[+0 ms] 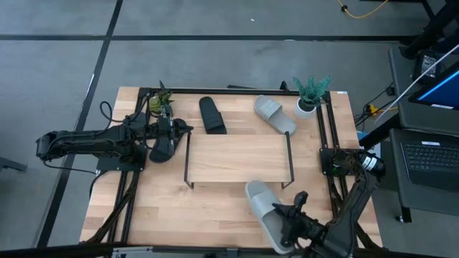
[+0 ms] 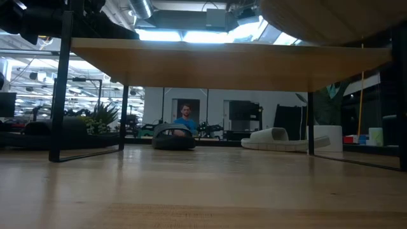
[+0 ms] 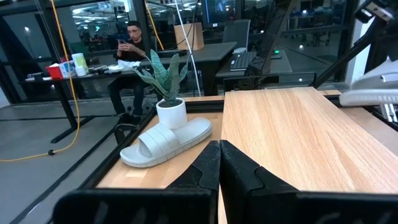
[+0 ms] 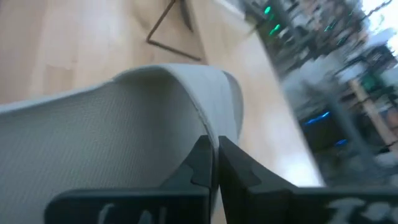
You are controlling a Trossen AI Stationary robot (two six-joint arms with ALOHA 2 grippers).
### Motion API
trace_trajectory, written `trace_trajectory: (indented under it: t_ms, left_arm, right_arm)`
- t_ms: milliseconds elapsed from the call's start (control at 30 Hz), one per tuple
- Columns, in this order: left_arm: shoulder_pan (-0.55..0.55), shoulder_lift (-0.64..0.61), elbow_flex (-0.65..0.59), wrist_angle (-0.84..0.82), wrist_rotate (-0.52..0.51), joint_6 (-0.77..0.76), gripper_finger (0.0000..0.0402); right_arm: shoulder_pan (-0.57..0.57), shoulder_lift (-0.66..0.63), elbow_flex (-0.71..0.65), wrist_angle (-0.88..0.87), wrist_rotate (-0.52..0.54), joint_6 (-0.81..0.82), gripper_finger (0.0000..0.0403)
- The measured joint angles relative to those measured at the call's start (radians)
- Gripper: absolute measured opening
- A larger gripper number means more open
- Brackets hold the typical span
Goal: Pick and place slides into the shelf
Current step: Put the bottom gray slide on the shelf
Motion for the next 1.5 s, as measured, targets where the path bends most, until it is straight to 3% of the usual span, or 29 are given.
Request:
trace_trajectory:
  t_ms: [267,633,933,1200,1500]
  left_arm:
    - [0.000,0.000,0.000,0.000,0.000,0.000,0.0000]
    - [0.000,0.000,0.000,0.000,0.000,0.000,0.0000]
    - [0.000,0.000,0.000,0.000,0.000,0.001,0.0000]
    - [0.000,0.000,0.000,0.000,0.000,0.001,0.0000]
    - [0.000,0.000,0.000,0.000,0.000,0.001,0.0000]
  right_arm:
    - [-0.073,0.000,0.000,-0.056,0.091,-0.058,0.0012]
    - [-0.209,-0.009,0.003,-0.124,0.075,-0.093,0.0012]
    - [-0.258,-0.101,0.086,-0.127,0.056,-0.189,0.0012]
    - [-0.348,-0.138,0.193,-0.125,-0.087,-0.351,0.0012]
    - [-0.502,-0.143,0.231,-0.126,-0.180,-0.466,0.0012]
